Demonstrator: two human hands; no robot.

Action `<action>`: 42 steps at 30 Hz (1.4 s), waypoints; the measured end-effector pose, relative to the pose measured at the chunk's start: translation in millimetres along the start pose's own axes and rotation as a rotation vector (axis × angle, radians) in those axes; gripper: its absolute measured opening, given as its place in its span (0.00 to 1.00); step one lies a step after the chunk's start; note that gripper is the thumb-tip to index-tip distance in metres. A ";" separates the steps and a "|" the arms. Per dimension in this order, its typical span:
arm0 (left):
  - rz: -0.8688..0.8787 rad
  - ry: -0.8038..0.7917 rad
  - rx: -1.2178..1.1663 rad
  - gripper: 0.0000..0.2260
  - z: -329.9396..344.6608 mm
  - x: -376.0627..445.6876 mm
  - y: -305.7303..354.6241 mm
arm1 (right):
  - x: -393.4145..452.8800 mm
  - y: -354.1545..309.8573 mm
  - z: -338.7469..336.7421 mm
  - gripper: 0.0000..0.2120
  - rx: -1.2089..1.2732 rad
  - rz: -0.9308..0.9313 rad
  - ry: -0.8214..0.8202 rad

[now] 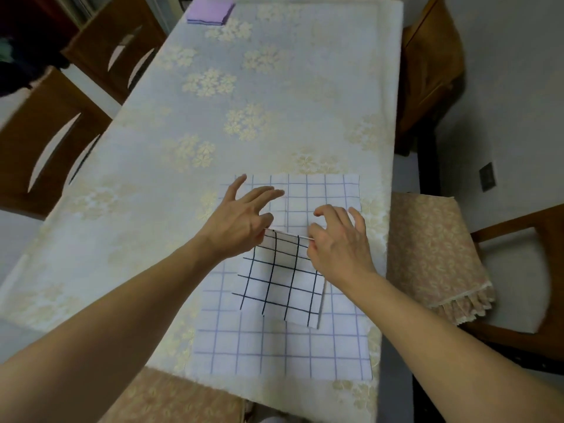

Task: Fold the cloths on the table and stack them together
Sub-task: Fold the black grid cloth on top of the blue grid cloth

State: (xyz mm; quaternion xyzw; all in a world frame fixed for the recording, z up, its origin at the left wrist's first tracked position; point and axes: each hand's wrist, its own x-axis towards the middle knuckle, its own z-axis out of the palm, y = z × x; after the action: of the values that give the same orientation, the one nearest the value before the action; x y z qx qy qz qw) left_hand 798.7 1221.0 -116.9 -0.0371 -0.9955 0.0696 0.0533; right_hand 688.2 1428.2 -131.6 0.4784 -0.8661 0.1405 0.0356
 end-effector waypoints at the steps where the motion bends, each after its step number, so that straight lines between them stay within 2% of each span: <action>1: -0.007 0.024 0.001 0.02 -4.1 -3.5 0.6 | -1.0 -3.5 -3.5 0.05 -0.005 -0.001 0.008; 8: -0.017 0.057 -0.002 0.04 -10.4 -38.5 18.0 | -33.6 -26.3 -11.4 0.07 -0.021 0.008 0.020; 15: -0.002 0.041 -0.032 0.07 7.2 -72.4 45.0 | -82.6 -33.9 10.6 0.09 -0.033 0.012 -0.006; 23: 0.008 -0.010 -0.054 0.05 27.5 -94.8 62.3 | -112.6 -38.1 32.3 0.10 -0.098 0.051 -0.048; 30: 0.038 -0.054 -0.055 0.02 41.2 -105.0 71.0 | -125.9 -37.1 46.4 0.14 -0.140 0.091 -0.148; 33: 0.067 -0.124 -0.037 0.03 43.8 -107.4 72.7 | -131.0 -37.2 46.9 0.12 -0.129 0.097 -0.207; 36: 0.067 -0.191 -0.056 0.06 39.7 -108.2 71.9 | -133.6 -37.1 43.6 0.09 -0.100 0.092 -0.261; 38: 0.074 -0.202 -0.092 0.12 36.9 -107.2 71.9 | -130.8 -35.5 42.3 0.10 -0.062 0.102 -0.237; 42: -0.027 -0.152 -0.130 0.19 41.0 -95.1 78.3 | -112.6 -38.1 51.4 0.19 -0.004 0.087 -0.150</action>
State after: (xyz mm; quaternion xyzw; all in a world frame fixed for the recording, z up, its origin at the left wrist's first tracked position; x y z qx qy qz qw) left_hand 893.6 1285.1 -178.0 -0.0216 -0.9995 0.0067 -0.0239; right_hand 784.7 1487.0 -194.9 0.4492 -0.8867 0.1037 -0.0346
